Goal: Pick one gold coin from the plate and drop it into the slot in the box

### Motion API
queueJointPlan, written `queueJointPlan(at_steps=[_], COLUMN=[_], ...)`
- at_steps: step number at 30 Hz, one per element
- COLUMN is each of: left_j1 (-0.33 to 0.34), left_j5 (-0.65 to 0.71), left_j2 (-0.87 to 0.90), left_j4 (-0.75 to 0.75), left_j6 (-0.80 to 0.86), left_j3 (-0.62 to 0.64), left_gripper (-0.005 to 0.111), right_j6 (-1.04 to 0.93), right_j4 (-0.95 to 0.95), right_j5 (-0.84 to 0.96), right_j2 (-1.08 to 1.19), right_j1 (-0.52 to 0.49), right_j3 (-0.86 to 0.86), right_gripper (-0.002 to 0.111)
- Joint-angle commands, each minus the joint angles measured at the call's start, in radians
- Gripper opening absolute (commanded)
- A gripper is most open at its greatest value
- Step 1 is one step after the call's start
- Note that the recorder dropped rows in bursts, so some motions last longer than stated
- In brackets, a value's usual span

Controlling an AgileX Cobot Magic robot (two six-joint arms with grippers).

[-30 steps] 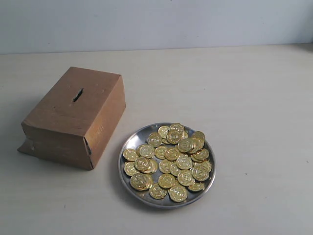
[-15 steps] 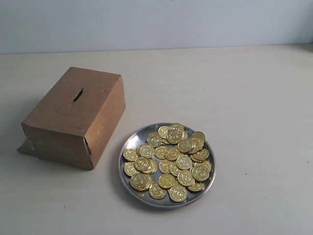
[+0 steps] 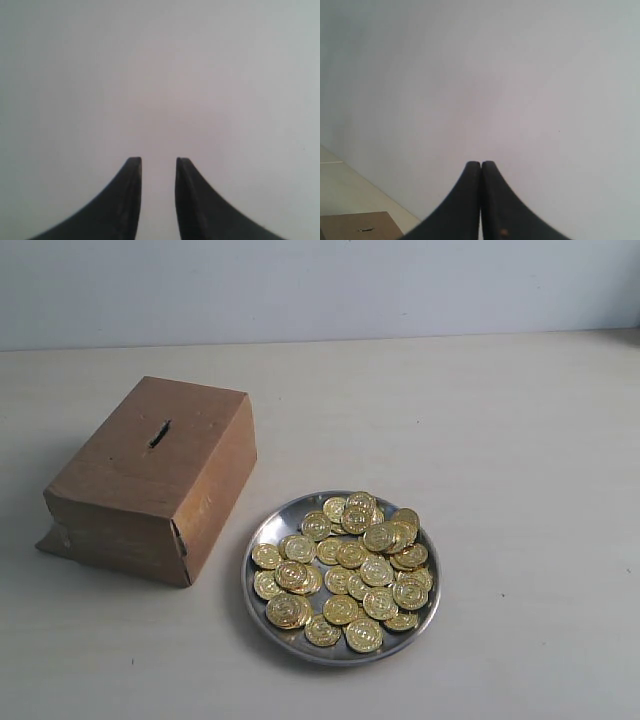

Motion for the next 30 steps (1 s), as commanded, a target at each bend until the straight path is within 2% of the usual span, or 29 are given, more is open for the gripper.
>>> queueJointPlan(at_steps=[1, 17, 19, 24, 30], left_j1=[0.005, 0.005, 0.005, 0.005, 0.005], left_j5=[-0.001, -0.006, -0.059, -0.324, -0.462], left_j2=[0.001, 0.001, 0.001, 0.001, 0.001], left_j4=[0.003, 0.000, -0.023, -0.079, -0.079], left_j6=[0.000, 0.000, 0.000, 0.000, 0.000], left_j3=[0.011, 0.019, 0.047, 0.136, 0.211], left_gripper=[0.026, 0.026, 0.026, 0.026, 0.026], right_j6=[0.005, 0.006, 0.006, 0.006, 0.006], right_j4=[0.000, -0.033, -0.074, -0.267, -0.445], right_j5=[-0.001, 0.031, 0.031, 0.023, 0.014], right_j2=[-0.002, -0.002, -0.002, -0.002, -0.002], right_j1=[-0.006, -0.006, -0.006, -0.006, -0.006], right_j3=[0.005, 0.005, 0.005, 0.005, 0.005], right_gripper=[0.000, 0.000, 0.000, 0.000, 0.000])
